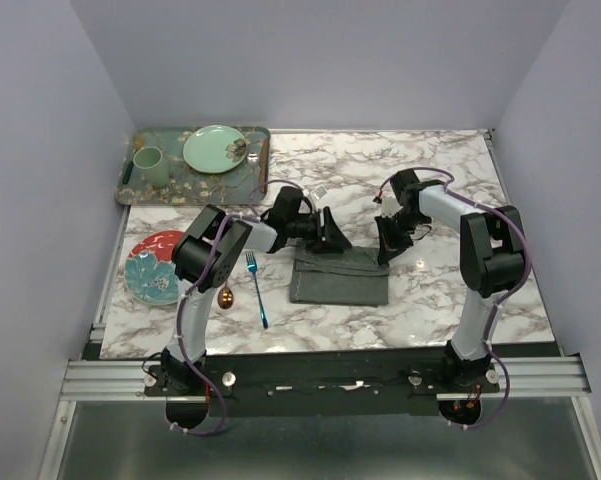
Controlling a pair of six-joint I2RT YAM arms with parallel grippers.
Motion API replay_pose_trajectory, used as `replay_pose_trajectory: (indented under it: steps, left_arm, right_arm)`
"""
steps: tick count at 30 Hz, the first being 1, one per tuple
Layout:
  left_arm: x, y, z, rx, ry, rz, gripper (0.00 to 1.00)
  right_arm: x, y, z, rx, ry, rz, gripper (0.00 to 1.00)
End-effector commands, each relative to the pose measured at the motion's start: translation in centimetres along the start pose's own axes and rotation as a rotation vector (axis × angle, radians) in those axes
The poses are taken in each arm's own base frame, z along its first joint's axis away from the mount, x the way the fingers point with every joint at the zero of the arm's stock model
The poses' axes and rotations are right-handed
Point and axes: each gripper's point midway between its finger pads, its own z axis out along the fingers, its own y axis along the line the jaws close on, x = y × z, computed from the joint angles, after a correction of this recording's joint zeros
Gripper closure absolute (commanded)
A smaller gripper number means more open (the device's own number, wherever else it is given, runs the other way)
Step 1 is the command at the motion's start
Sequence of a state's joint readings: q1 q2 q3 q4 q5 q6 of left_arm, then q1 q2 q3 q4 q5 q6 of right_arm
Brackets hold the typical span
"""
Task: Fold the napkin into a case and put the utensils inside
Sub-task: Smooth out the 2/3-rectangle-folded napkin at the center of the board.
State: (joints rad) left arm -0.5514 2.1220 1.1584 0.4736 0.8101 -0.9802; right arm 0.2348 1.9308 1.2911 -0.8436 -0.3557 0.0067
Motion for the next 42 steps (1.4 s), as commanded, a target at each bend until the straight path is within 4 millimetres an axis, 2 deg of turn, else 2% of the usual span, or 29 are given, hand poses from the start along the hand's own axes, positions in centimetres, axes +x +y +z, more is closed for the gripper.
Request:
replay_pose_trajectory:
  steps: [1, 2, 5, 7, 9, 11, 14, 16, 17, 18, 19, 20, 21, 23, 24, 27, 29, 32, 36, 39, 42]
  left_arm:
    - [1.7, 6.9, -1.8, -0.110, 0.000, -0.204, 0.43]
    - [1.8, 7.8, -2.5, -0.124, -0.006, -0.221, 0.43]
    - [1.9, 8.0, -3.4, -0.103, -0.012, -0.215, 0.42]
    - [0.9, 6.7, -4.1, -0.054, -0.034, -0.174, 0.41]
    - [0.6, 4.7, -5.0, -0.011, -0.031, -0.122, 0.40]
    - [0.0, 3.7, -5.8, 0.009, -0.044, -0.074, 0.41]
    - [-1.2, 0.8, -6.2, 0.035, -0.069, 0.030, 0.48]
    - [-1.6, -0.7, -5.5, 0.035, -0.073, 0.068, 0.61]
    - [-1.6, -2.0, -4.3, 0.044, -0.060, 0.116, 0.67]
    - [-1.9, -1.7, -3.4, 0.010, -0.069, 0.123, 0.78]
    - [-1.6, -1.4, -2.8, -0.021, -0.052, 0.117, 0.82]
    - [-1.4, -2.6, -1.5, -0.006, -0.042, 0.144, 0.85]
    - [-1.2, -2.0, -0.6, -0.018, -0.031, 0.126, 0.89]
    - [-1.4, -2.0, 0.7, -0.029, -0.021, 0.113, 0.90]
    - [-0.7, -1.6, 1.6, -0.035, -0.003, 0.094, 0.92]
    - [-0.2, -0.5, 3.0, -0.062, 0.009, 0.107, 0.93]
    - [-0.1, 0.0, 3.6, -0.075, 0.019, 0.108, 0.94]
    - [1.2, 1.7, 4.6, -0.109, 0.057, 0.085, 0.96]
    - [2.3, 4.7, 5.4, -0.179, 0.081, 0.031, 0.97]
    - [2.5, 6.1, 5.3, -0.230, 0.094, 0.026, 1.00]
    - [2.6, 6.8, 5.0, -0.261, 0.111, 0.033, 1.00]
  right_arm:
    - [0.7, -1.8, 0.9, 0.082, 0.053, 0.001, 0.99]
    - [0.7, -1.8, 0.9, 0.086, 0.055, 0.002, 1.00]
    - [0.9, -2.0, 0.9, 0.098, 0.058, 0.002, 0.99]
    - [0.9, -2.2, 0.9, 0.105, 0.059, 0.003, 0.99]
    - [0.8, -2.1, 0.9, 0.105, 0.058, 0.001, 0.99]
    - [0.6, -2.1, 0.9, 0.101, 0.052, 0.001, 0.99]
    - [0.3, -1.6, 0.8, 0.078, 0.048, 0.000, 1.00]
    - [0.1, -1.2, 0.6, 0.061, 0.041, -0.005, 0.99]
    - [0.1, -1.1, 0.5, 0.059, 0.036, -0.005, 0.99]
    - [0.1, -1.1, 0.4, 0.061, 0.033, -0.006, 0.99]
    - [0.2, -1.1, 0.3, 0.059, 0.033, -0.006, 0.99]
    - [0.1, -1.0, 0.2, 0.059, 0.026, -0.010, 0.99]
    - [0.4, -1.1, 0.3, 0.064, 0.032, -0.008, 0.99]
    - [0.3, -1.1, 0.2, 0.064, 0.026, -0.010, 0.99]
    - [0.4, -1.1, 0.2, 0.064, 0.027, -0.012, 0.99]
    - [0.3, -1.0, 0.3, 0.056, 0.021, -0.012, 0.99]
    - [0.1, -0.9, 0.2, 0.055, 0.016, -0.012, 0.99]
    - [-0.1, -1.0, 0.0, 0.062, 0.006, -0.019, 0.99]
    - [-0.2, -0.6, -0.1, 0.041, -0.004, -0.025, 0.95]
    - [-0.6, 0.1, -1.4, 0.026, -0.027, -0.049, 0.85]
    - [-1.6, 1.7, -4.4, -0.014, -0.090, -0.117, 0.65]
